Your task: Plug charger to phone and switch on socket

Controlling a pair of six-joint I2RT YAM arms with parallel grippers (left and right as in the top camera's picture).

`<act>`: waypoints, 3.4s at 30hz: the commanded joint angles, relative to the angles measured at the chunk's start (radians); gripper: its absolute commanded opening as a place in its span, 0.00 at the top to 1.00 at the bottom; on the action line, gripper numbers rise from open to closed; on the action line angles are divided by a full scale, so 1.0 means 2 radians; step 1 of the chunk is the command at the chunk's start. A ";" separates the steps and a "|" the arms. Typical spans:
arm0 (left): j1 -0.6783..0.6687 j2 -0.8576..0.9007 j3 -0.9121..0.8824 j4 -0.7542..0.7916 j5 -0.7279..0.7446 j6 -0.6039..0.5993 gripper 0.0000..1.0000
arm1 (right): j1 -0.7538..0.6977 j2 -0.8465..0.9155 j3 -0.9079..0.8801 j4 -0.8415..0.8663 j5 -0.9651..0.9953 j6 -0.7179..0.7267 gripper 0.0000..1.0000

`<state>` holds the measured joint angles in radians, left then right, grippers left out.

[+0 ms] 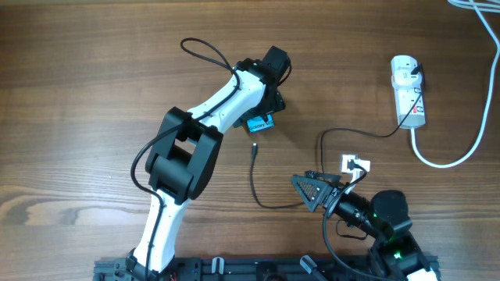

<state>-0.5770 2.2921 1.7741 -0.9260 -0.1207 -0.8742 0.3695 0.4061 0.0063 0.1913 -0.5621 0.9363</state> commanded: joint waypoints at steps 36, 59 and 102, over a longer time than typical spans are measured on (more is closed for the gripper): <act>0.001 0.027 0.002 0.008 0.026 -0.027 0.38 | -0.002 0.001 0.000 0.001 -0.021 -0.010 0.00; 0.001 0.025 0.002 -0.013 0.033 -0.023 0.96 | -0.002 0.001 0.000 0.001 -0.017 -0.010 0.00; 0.091 -0.018 0.131 -0.190 0.237 0.041 0.96 | -0.001 0.058 0.052 -0.014 0.017 0.068 0.00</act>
<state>-0.3923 2.2887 2.0132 -1.3029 0.3283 -0.8051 0.3695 0.4374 0.0395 0.1585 -0.5610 1.0916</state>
